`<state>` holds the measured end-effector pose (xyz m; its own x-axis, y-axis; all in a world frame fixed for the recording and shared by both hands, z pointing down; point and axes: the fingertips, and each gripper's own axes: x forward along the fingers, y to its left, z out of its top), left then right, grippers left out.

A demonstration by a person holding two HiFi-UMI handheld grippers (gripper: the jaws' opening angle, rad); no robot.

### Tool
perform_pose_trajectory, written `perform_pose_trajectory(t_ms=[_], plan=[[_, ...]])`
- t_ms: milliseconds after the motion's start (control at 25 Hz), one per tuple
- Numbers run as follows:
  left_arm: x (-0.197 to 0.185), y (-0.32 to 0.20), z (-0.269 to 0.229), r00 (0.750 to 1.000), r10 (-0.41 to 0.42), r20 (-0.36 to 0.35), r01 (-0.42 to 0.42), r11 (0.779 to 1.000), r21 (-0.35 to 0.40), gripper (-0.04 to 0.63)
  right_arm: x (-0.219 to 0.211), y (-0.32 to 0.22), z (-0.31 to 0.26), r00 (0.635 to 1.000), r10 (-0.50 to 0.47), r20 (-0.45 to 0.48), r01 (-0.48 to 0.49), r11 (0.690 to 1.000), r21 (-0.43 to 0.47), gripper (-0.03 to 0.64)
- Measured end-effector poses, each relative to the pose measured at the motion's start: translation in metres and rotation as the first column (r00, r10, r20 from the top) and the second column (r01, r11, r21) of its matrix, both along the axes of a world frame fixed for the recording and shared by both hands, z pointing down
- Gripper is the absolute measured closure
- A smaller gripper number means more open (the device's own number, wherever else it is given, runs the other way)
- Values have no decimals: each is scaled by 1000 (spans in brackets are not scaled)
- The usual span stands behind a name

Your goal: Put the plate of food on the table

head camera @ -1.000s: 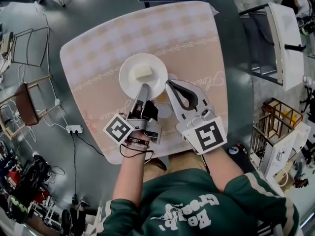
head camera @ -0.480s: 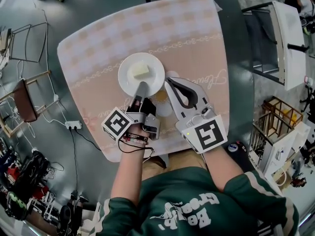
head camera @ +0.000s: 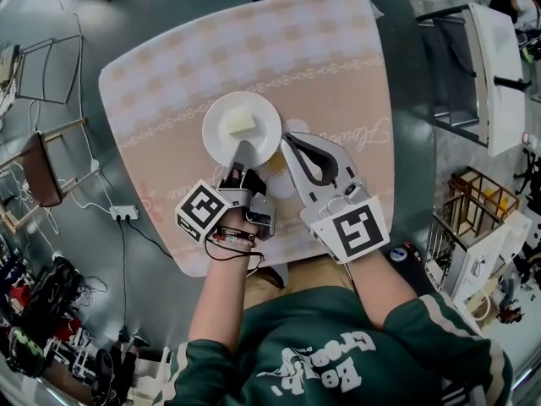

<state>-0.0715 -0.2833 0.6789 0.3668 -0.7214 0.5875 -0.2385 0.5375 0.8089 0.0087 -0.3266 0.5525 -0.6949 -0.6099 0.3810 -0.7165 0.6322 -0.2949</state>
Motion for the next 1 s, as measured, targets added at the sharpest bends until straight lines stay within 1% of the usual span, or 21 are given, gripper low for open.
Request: perform_pose_trajectory(t_ms=[80, 200, 320, 640, 800, 1000], plan=[[-1, 3, 1, 999, 20, 29, -20, 1000, -7, 537, -1, 2, 1, 1000, -3, -7, 3, 1000, -1, 601], [-1, 5, 0, 996, 57, 65, -56, 998, -16, 513, -4, 3, -2, 999, -20, -29, 21, 1000, 22, 601], [-4, 8, -1, 993, 68, 96, -66, 997, -29, 446, -5, 5, -3, 1000, -20, -18, 20, 1000, 10, 602], [-13, 25, -3, 993, 39, 109, -34, 999, -42, 443, -10, 8, -9, 999, -45, -20, 46, 999, 27, 601], [-19, 34, -1, 991, 36, 128, -30, 998, -54, 443, -18, 14, -13, 996, -80, -49, 83, 994, 65, 601], [-25, 48, -1, 990, 15, 144, -5, 998, -65, 443, -23, 20, -20, 993, -104, -50, 107, 992, 71, 601]])
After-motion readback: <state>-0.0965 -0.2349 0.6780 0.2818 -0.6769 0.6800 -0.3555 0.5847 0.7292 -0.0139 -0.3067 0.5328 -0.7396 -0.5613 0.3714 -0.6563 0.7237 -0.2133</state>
